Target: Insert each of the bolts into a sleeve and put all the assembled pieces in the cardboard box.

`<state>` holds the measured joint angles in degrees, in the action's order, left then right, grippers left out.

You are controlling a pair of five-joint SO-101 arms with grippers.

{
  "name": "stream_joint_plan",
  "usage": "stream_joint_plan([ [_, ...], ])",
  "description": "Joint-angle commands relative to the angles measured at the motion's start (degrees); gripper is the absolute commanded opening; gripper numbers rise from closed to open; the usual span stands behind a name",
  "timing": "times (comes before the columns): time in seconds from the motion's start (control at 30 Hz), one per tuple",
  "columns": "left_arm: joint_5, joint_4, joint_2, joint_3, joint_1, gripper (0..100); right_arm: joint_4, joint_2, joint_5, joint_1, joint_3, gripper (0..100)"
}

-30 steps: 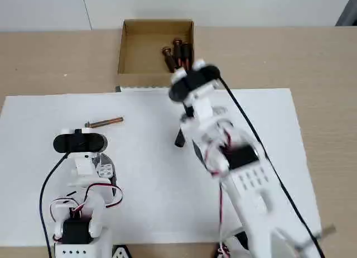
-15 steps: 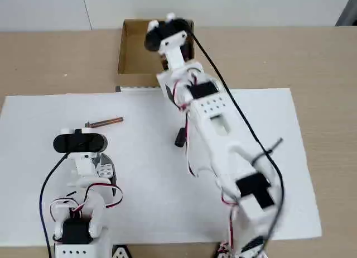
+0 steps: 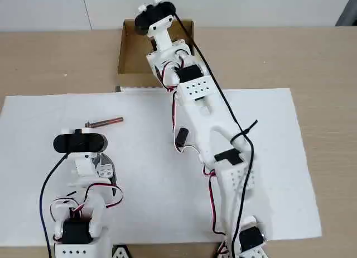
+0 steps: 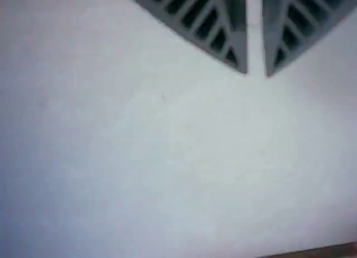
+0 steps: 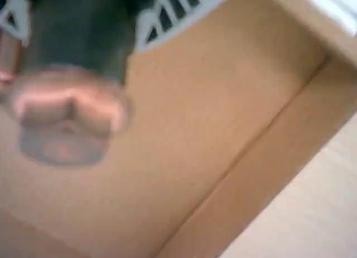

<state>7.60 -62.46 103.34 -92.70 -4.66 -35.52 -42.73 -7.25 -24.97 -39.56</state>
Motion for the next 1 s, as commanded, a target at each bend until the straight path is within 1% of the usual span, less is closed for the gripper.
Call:
stream_joint_plan([
  [0.0, -0.44, 0.09, 0.53, -0.04, -0.26, 1, 1.63, -2.24, -0.88, 0.48, -9.14, 0.9],
  [0.17, -0.44, -0.09, 0.53, -0.04, -0.09, 1, 1.1, -7.69, -0.97, 0.48, -13.98, 2.3],
  [0.3, -0.44, -0.09, 0.53, -0.04, -0.09, 1, 1.01, -9.19, -0.97, 0.48, -14.07, 13.1],
  [0.33, -0.44, -0.09, 0.53, -0.04, -0.09, 1, 1.01, -9.19, -0.97, 0.48, -14.07, 14.3],
  [0.57, -0.44, -0.09, 0.53, -0.04, 0.0, 1, -2.07, -8.75, -0.97, 0.57, -14.42, 14.3],
  [0.67, -0.44, -0.09, 0.53, -0.04, 0.0, 1, -4.62, -7.78, -0.97, 0.57, -17.14, 11.3],
  [0.83, -0.44, -0.09, 0.53, -0.04, 0.0, 1, -11.12, -6.55, -0.88, 0.13, -21.89, 0.0],
  [0.97, -0.44, -0.09, 0.53, -0.04, -0.09, 1, -19.91, -6.02, -0.53, 0.22, -27.43, 0.2],
])
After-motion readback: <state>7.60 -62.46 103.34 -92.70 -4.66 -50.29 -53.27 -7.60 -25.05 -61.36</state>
